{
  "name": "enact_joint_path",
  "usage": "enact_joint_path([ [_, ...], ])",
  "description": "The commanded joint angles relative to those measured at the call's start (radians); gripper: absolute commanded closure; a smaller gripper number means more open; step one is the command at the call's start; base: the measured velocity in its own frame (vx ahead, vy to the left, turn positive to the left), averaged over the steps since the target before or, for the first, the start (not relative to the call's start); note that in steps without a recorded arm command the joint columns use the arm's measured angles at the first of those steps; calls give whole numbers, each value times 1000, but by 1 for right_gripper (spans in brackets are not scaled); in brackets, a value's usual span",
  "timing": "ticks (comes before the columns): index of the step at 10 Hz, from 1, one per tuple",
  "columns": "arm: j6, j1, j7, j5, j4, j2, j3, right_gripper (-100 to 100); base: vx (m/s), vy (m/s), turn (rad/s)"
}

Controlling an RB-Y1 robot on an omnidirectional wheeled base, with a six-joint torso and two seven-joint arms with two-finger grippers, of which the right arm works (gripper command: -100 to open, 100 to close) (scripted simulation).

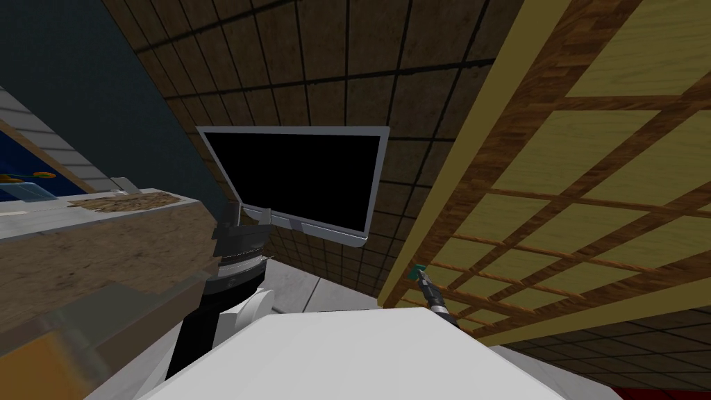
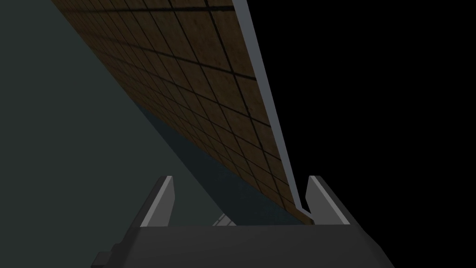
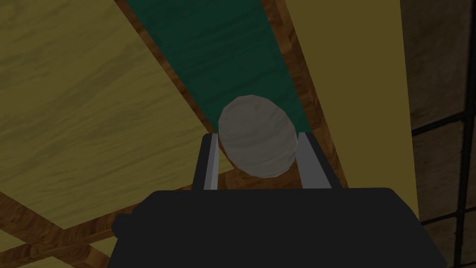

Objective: Pull the door open

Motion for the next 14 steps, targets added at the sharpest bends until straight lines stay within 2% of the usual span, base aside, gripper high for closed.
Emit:
enact_joint_path([
  [1,8,-1,-50,-10,-4,4,11,100,-46,-16,21],
  [3,11,-3,-99,-17,-6,5,17,100,-29,-12,12],
  [4,11,-3,-104,-17,-6,5,17,100,-24,-9,11],
  [8,21,-11,-218,-40,-13,9,37,100,-37,-15,16],
  [9,21,-11,-223,-40,-13,9,37,100,-27,-11,10],
  [10,25,-13,-262,-48,-16,10,44,100,-30,-8,13],
  [11,25,-13,-264,-48,-16,10,44,100,-30,-8,8],
  [12,29,-16,-304,-56,-18,11,51,100,-36,-14,17],
  [14,32,-19,-346,-64,-20,12,58,100,-48,-21,20],
])
